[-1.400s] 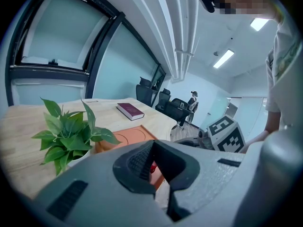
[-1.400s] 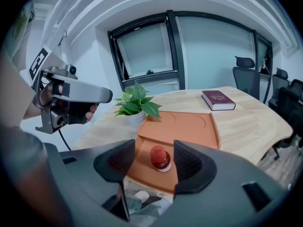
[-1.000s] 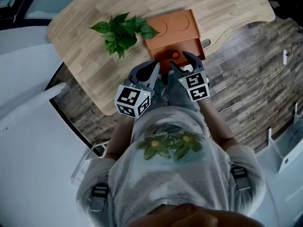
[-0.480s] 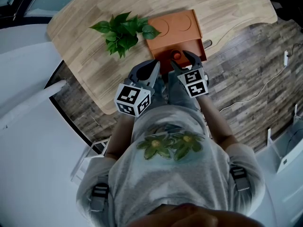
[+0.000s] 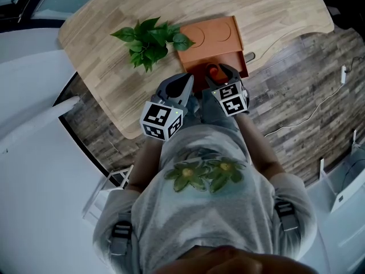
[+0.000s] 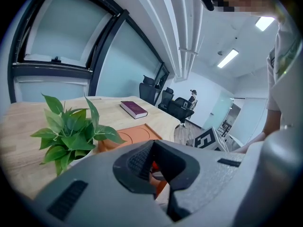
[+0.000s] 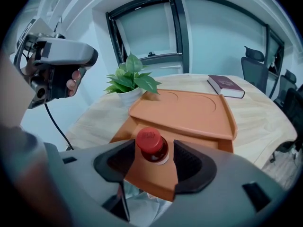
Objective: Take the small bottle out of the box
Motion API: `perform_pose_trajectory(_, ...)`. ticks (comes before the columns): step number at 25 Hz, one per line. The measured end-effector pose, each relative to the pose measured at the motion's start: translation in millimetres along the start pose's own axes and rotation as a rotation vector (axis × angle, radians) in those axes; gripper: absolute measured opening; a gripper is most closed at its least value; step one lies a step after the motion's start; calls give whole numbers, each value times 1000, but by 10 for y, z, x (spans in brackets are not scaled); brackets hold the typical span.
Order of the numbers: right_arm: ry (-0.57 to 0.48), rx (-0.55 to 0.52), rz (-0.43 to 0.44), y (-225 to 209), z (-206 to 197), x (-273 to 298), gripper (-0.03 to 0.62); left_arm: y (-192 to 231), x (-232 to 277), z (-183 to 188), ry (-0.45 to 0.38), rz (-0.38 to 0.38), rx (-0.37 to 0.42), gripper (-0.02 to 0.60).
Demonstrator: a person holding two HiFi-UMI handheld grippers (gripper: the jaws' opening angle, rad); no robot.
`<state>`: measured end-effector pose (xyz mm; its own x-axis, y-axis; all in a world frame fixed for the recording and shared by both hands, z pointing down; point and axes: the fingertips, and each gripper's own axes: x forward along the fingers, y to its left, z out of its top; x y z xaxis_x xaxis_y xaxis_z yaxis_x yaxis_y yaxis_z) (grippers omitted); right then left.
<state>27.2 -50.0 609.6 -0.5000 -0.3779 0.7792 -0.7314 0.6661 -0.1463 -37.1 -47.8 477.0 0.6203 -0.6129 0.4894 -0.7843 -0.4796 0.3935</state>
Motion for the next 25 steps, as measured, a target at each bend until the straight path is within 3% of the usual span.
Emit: perform_pose_trajectory(25,79,-60,-17,-15,-113,216,225,19,-14,78,-24,15,-3,8)
